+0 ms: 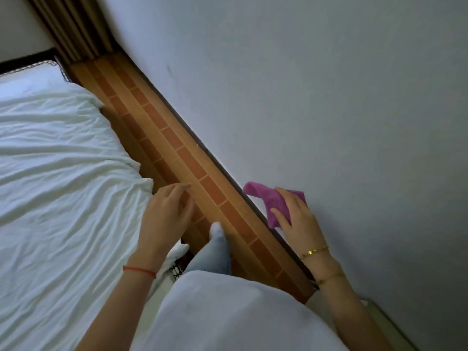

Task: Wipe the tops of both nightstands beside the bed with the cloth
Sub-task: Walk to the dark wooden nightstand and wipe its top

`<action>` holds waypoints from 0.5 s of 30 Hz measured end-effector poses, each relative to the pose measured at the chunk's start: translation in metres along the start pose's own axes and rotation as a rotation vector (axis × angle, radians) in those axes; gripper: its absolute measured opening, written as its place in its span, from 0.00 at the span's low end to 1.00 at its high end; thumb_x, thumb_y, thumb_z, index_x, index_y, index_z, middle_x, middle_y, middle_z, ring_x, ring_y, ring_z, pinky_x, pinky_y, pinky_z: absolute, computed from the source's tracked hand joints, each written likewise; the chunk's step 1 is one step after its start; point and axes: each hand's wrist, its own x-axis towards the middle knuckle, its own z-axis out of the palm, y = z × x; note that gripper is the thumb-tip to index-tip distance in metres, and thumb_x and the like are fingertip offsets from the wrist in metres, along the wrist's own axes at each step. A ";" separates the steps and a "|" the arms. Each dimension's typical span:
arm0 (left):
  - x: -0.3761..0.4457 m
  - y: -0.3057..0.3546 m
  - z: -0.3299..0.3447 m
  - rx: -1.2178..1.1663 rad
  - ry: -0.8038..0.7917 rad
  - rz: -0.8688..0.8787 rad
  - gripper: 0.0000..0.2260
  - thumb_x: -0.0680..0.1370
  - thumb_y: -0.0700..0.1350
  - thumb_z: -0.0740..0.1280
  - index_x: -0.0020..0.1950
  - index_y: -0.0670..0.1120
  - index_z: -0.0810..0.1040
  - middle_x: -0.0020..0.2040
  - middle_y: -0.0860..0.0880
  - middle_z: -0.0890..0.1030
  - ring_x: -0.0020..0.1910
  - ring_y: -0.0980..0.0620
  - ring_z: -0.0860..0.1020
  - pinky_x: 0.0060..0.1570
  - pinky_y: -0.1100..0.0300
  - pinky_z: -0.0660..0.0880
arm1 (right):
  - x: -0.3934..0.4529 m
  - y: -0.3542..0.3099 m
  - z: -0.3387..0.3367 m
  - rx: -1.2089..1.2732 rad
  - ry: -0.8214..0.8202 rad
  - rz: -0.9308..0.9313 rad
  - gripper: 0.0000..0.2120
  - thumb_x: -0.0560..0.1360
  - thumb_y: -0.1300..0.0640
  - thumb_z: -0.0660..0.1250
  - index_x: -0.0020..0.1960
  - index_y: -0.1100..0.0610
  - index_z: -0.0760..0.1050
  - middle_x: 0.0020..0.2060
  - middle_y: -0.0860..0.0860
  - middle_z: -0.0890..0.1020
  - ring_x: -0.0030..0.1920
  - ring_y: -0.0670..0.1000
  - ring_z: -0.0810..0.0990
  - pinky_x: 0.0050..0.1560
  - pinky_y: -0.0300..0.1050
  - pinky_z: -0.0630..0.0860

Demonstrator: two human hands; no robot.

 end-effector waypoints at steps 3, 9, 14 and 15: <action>0.039 -0.013 0.005 0.027 0.029 -0.074 0.14 0.78 0.48 0.66 0.63 0.47 0.78 0.57 0.48 0.81 0.54 0.51 0.78 0.54 0.62 0.71 | 0.061 -0.003 0.010 0.005 -0.037 -0.054 0.25 0.78 0.51 0.62 0.72 0.53 0.63 0.64 0.53 0.74 0.61 0.55 0.76 0.56 0.47 0.77; 0.139 -0.058 -0.012 0.044 0.107 -0.203 0.14 0.78 0.46 0.67 0.63 0.46 0.78 0.58 0.46 0.81 0.56 0.48 0.78 0.54 0.59 0.71 | 0.200 -0.044 0.038 0.030 -0.107 -0.147 0.24 0.78 0.53 0.62 0.73 0.54 0.63 0.65 0.55 0.74 0.62 0.57 0.75 0.58 0.50 0.75; 0.236 -0.105 -0.044 0.073 0.189 -0.241 0.14 0.78 0.46 0.67 0.63 0.46 0.78 0.58 0.47 0.81 0.57 0.49 0.78 0.55 0.58 0.71 | 0.329 -0.104 0.056 0.040 -0.111 -0.270 0.24 0.77 0.55 0.64 0.72 0.56 0.65 0.63 0.56 0.75 0.60 0.58 0.76 0.58 0.50 0.75; 0.255 -0.114 -0.050 0.082 0.197 -0.247 0.14 0.78 0.46 0.67 0.63 0.46 0.78 0.58 0.47 0.81 0.58 0.49 0.78 0.55 0.58 0.71 | 0.352 -0.115 0.060 0.043 -0.113 -0.291 0.24 0.77 0.55 0.64 0.72 0.57 0.65 0.63 0.56 0.75 0.60 0.58 0.76 0.58 0.49 0.75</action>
